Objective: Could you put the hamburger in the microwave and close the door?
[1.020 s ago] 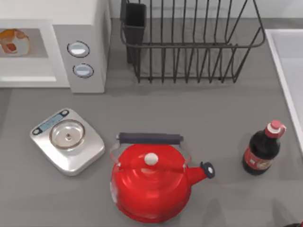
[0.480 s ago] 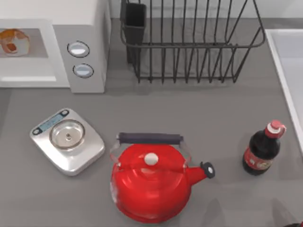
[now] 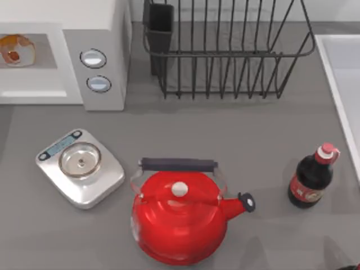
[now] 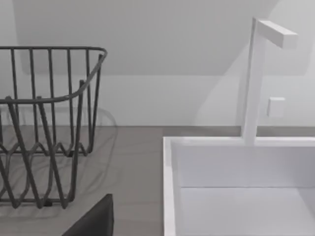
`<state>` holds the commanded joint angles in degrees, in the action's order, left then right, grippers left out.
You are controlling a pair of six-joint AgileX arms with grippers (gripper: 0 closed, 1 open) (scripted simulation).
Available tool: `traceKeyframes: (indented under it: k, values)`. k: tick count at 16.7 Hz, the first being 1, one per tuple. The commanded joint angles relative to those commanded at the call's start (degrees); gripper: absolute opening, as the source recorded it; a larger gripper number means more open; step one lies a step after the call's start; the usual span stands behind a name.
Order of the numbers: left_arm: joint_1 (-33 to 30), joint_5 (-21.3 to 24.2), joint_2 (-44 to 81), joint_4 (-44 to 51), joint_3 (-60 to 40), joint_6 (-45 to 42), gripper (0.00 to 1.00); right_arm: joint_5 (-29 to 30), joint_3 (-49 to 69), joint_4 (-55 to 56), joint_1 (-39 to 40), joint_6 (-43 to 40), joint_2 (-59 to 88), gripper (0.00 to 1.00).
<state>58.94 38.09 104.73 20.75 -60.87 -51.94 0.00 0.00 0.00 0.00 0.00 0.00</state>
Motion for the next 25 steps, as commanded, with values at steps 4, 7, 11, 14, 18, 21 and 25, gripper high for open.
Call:
traceKeyframes:
  k: [4, 7, 11, 14, 18, 21, 25]
  values:
    - [-2.7, -1.4, -5.0, -2.7, 4.5, 2.9, 0.0, 0.0, 0.0, 0.0, 0.0, 0.0, 0.0, 1.0]
    - [-5.1, -2.0, -9.9, -5.4, 8.9, 5.3, 0.0, 0.0, 0.0, 0.0, 0.0, 0.0, 0.0, 1.0]
    - [-8.0, -3.3, -14.8, -8.6, 15.6, 8.8, 0.0, 0.0, 0.0, 0.0, 0.0, 0.0, 0.0, 1.0]
    - [-9.4, -4.5, -16.6, -9.8, 19.2, 10.3, 0.0, 0.0, 0.0, 0.0, 0.0, 0.0, 0.0, 1.0]
    - [-9.6, -4.8, -16.9, -9.9, 20.0, 10.6, 0.0, 0.0, 0.0, 0.0, 0.0, 0.0, 0.0, 1.0]
    - [-10.0, -5.2, -17.1, -9.9, 20.6, 11.2, 0.0, 0.0, 0.0, 0.0, 0.0, 0.0, 0.0, 1.0]
    - [-16.0, -8.5, -23.0, -11.6, 25.5, 16.7, 0.0, 0.0, 0.0, 0.0, 0.0, 0.0, 0.0, 1.0]
